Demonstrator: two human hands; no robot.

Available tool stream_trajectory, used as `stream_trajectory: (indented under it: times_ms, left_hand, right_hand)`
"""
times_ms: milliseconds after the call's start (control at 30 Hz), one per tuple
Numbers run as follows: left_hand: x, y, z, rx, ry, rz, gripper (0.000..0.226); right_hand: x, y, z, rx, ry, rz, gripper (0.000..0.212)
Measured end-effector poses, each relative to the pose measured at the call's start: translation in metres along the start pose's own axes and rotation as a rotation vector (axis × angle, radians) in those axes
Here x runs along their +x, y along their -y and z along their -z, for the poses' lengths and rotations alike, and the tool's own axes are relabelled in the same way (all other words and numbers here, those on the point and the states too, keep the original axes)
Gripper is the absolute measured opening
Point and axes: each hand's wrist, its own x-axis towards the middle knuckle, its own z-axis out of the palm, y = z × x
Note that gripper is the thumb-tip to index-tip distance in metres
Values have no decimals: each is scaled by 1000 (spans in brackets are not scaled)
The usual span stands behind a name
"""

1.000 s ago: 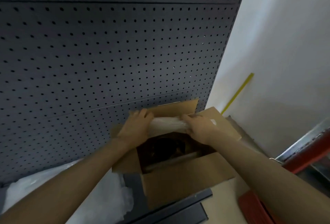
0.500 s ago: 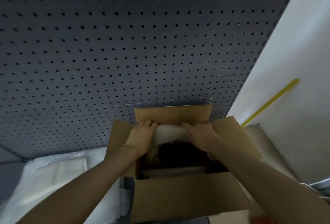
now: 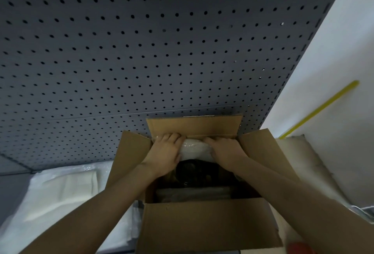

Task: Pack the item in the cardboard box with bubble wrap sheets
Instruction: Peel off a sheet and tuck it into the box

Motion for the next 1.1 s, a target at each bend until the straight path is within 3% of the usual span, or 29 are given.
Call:
stream_trajectory:
  times_ms: [67, 200, 300, 433, 533, 667, 733, 933, 1100]
  left_hand:
    - [5, -1, 0, -8, 3, 2, 58]
    - [10, -1, -1, 0, 12, 29, 52]
    - [9, 0, -4, -25, 17, 39, 52]
    - [7, 2, -9, -97, -30, 68, 51]
    - [10, 4, -9, -140, -57, 77, 49]
    - [10, 5, -8, -179, -65, 91, 47]
    - [10, 3, -6, -183, -52, 96, 45]
    - [11, 2, -8, -215, -5, 130, 44]
    - [8, 2, -16, -206, 19, 145, 45]
  right_hand:
    - [-4, 3, -2, -4, -25, -24, 45]
    - [-24, 23, -9, -176, -352, 154, 64]
    - [-31, 33, -24, -109, -377, 318, 50]
    - [-29, 32, -33, -24, -405, 369, 21]
    - [-35, 42, -28, -87, -308, 363, 10]
    - [-31, 47, -25, -11, 5, 19, 37]
    - [-27, 47, -28, 51, 51, -65, 40]
    - [-12, 47, -37, 83, 150, -156, 42]
    - [-16, 35, -38, 172, 249, -74, 40]
